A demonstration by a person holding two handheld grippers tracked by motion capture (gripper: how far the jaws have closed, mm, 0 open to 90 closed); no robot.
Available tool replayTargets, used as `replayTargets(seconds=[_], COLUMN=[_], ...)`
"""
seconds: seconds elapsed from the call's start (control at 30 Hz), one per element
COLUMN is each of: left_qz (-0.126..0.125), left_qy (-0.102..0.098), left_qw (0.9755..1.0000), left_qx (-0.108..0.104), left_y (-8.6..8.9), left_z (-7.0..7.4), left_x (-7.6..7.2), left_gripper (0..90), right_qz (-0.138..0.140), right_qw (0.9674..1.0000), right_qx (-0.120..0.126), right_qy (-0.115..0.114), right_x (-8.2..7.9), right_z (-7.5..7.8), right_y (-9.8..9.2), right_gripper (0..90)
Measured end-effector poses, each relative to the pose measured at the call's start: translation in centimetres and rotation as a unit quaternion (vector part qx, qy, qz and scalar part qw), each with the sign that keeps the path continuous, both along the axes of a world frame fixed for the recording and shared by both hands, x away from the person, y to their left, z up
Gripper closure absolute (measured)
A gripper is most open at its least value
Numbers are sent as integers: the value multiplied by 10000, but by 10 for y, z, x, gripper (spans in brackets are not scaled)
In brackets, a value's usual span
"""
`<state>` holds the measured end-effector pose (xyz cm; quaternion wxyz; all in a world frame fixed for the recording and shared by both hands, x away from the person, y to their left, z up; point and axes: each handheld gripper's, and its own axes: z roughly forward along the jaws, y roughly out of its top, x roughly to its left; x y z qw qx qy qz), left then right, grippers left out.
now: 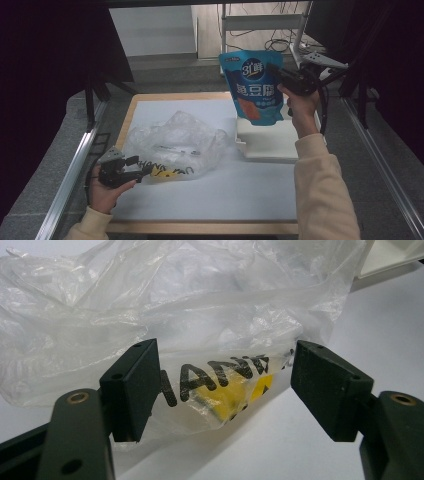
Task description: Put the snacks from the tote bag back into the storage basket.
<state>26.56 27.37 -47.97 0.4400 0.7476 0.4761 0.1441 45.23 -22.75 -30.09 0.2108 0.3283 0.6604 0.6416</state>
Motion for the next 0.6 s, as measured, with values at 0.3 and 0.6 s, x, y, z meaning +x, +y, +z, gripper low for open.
replayTargets(seconds=[0.3, 0.6], left_qz=[6, 24], left_qy=[5, -1], left_qw=[10000, 10000], left_qx=[23, 43], left_y=[0, 1], left_z=[0, 0], left_x=[0, 0], left_gripper=[288, 288], right_qz=[-108, -146], right_qw=[9999, 9997], right_qx=[-21, -86], right_qy=[113, 193], right_x=[6, 16], right_z=[-12, -27], right_y=[-6, -5], right_gripper=[888, 888])
